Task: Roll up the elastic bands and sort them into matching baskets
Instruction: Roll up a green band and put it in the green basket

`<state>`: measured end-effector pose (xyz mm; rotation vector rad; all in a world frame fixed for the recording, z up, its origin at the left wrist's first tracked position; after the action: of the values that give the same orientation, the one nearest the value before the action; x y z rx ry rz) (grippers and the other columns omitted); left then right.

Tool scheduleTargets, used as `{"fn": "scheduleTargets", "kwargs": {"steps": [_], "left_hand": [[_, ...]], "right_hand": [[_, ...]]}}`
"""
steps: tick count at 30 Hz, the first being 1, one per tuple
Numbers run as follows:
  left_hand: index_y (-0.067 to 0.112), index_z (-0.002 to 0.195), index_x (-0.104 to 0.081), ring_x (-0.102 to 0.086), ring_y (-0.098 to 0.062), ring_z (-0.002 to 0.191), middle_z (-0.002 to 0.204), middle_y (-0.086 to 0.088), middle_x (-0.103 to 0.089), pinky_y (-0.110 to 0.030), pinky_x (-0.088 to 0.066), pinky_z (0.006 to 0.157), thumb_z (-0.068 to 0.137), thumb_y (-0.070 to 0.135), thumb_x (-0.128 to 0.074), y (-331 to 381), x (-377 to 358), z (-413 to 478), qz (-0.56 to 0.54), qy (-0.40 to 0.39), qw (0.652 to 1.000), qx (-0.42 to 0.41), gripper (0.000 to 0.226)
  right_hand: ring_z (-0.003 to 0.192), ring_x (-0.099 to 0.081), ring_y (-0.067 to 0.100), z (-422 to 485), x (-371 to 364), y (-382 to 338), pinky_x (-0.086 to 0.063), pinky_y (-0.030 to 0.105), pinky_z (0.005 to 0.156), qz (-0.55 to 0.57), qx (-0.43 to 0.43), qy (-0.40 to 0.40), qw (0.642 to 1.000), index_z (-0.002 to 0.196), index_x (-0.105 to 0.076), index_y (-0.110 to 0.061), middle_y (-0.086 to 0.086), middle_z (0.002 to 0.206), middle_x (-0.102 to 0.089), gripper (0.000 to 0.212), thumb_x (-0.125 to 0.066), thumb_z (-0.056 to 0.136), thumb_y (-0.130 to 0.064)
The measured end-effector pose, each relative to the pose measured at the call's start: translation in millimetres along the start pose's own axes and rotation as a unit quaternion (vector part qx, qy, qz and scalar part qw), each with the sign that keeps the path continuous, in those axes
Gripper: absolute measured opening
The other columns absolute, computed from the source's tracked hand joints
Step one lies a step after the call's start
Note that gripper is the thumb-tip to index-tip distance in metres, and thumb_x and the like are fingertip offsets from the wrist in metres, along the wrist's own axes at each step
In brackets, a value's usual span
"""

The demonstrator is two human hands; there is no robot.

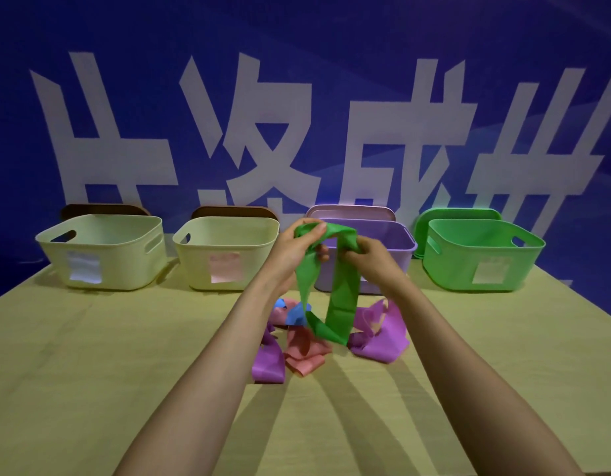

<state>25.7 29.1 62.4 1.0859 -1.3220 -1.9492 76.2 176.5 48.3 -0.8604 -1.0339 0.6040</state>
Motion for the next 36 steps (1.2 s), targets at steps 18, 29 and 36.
{"fn": "scheduleTargets", "kwargs": {"steps": [18, 29, 36], "left_hand": [[0.009, 0.101, -0.062, -0.066, -0.014, 0.072, 0.076, -0.002, -0.070, -0.029, -0.051, 0.078, 0.094, 0.007, -0.052, -9, 41, -19, 0.022, -0.051, 0.998, 0.039, 0.012], [0.021, 0.087, -0.068, -0.062, -0.012, 0.073, 0.071, 0.006, -0.070, -0.027, -0.048, 0.070, 0.089, 0.014, -0.063, -2, 54, -13, 0.102, 0.082, 0.989, 0.065, 0.009], [0.012, 0.095, -0.059, -0.054, -0.009, 0.049, 0.066, -0.002, -0.061, -0.026, -0.048, 0.057, 0.099, 0.006, -0.042, -9, 44, -11, -0.035, 0.064, 0.993, 0.088, 0.019]], "right_hand": [[0.056, -0.045, 0.012, -6, 62, -42, -0.038, 0.015, 0.045, 0.089, -0.002, 0.042, 0.995, 0.101, -0.059, -0.006, 0.004, 0.073, -0.058, 0.012, -0.051, 0.094, -0.001], [0.079, -0.055, 0.018, -16, 80, -42, -0.046, 0.027, 0.073, -0.073, 0.003, -0.168, 0.983, 0.091, -0.068, -0.008, 0.009, 0.084, -0.063, 0.007, -0.063, 0.089, -0.011], [0.066, -0.055, 0.015, -14, 79, -46, -0.050, 0.027, 0.067, 0.186, -0.083, -0.114, 0.972, 0.106, -0.063, -0.002, 0.007, 0.072, -0.057, 0.029, -0.040, 0.101, -0.018]]}}
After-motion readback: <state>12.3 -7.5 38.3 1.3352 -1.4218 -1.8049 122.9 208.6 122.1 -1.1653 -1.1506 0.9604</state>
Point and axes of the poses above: each hand's wrist, its own z-axis towards the middle knuckle, its own x-axis out of the back of the hand, y = z × x, the point moved 2 cm from there along z, towards the middle knuckle
